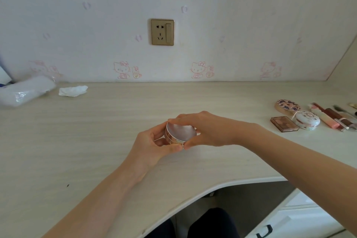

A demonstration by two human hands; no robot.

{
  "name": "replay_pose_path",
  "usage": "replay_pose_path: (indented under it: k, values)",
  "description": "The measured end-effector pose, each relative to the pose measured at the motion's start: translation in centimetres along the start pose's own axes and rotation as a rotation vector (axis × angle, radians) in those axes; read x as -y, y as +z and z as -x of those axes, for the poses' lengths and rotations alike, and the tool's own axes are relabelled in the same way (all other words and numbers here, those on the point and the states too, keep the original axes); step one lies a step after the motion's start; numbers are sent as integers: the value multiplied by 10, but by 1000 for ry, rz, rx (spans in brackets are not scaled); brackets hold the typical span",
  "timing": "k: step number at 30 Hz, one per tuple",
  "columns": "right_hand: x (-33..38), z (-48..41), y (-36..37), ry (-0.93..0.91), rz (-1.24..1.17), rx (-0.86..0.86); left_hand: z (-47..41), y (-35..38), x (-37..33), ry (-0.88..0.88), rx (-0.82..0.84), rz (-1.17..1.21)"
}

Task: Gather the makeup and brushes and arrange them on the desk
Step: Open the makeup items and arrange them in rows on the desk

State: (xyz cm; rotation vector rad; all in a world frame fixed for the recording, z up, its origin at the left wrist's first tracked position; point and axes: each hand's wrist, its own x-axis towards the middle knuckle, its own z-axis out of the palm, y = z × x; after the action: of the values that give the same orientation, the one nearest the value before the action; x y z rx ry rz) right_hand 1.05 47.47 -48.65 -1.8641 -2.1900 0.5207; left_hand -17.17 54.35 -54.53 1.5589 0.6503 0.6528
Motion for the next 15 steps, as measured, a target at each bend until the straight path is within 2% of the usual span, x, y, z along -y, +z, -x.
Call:
replay_pose_path:
  k: [10,15]
  values:
    - [11,1,-3,7,96,45,-3,-3,-5,-32,-18,-6]
    - [15,-3,-3,18,160,-4,-1,-6,-6,-25,30,-48]
